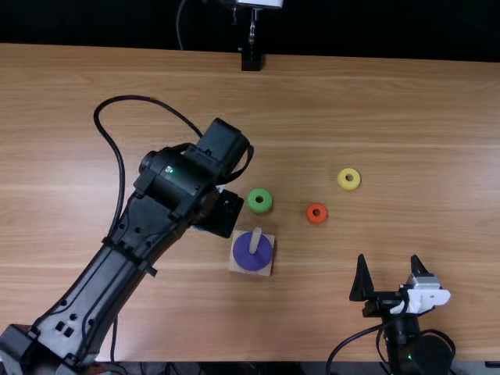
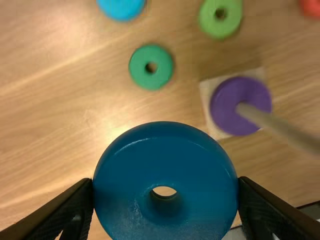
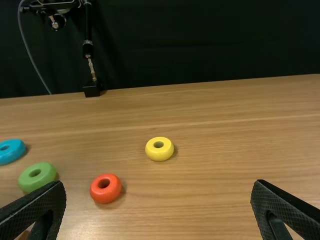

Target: Build the Hanoi tower: stack the rings onto the peg from bottom to top in this color order: purple, dark blue, light blue, dark green, light green, yellow, orange.

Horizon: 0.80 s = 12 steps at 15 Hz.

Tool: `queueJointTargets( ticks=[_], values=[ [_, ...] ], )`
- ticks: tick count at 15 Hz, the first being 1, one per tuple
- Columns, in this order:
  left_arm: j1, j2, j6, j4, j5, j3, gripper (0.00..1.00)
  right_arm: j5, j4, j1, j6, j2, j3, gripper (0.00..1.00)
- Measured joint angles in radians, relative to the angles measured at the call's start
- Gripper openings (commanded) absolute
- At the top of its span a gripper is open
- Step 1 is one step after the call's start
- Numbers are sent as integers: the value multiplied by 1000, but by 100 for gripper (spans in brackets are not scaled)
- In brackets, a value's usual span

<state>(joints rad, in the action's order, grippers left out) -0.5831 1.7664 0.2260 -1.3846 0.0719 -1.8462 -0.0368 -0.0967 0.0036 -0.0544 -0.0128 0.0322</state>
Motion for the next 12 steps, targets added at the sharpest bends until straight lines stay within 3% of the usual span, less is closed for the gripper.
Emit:
queueJointTargets(
  ticks=[12],
  values=[
    [-153, 79, 122, -1, 0, -79, 0, 0, 0, 0, 0, 0, 0, 100]
  ],
)
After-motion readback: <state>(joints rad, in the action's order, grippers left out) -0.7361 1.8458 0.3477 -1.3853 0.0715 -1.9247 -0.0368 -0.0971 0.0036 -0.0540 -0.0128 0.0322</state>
